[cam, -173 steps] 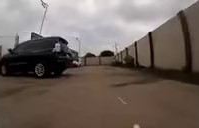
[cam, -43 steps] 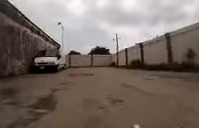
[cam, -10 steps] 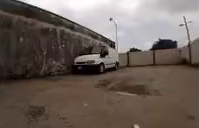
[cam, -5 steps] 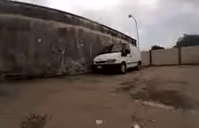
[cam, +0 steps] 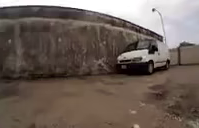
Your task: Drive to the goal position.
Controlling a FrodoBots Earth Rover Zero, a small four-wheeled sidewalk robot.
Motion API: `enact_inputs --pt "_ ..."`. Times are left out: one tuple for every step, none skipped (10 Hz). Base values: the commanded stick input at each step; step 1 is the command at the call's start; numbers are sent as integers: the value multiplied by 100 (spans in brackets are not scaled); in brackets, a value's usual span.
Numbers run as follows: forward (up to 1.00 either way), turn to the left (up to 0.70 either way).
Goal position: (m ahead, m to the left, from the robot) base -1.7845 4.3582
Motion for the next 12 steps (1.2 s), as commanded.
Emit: enact_inputs --pt "100 27" --pt "100 27" --pt "100 27" --pt "100 27" --pt "100 27" --pt "100 27" --pt "100 27" --pt "100 27" --pt "100 27" --pt "100 27" --pt "100 27" --pt "100 27"
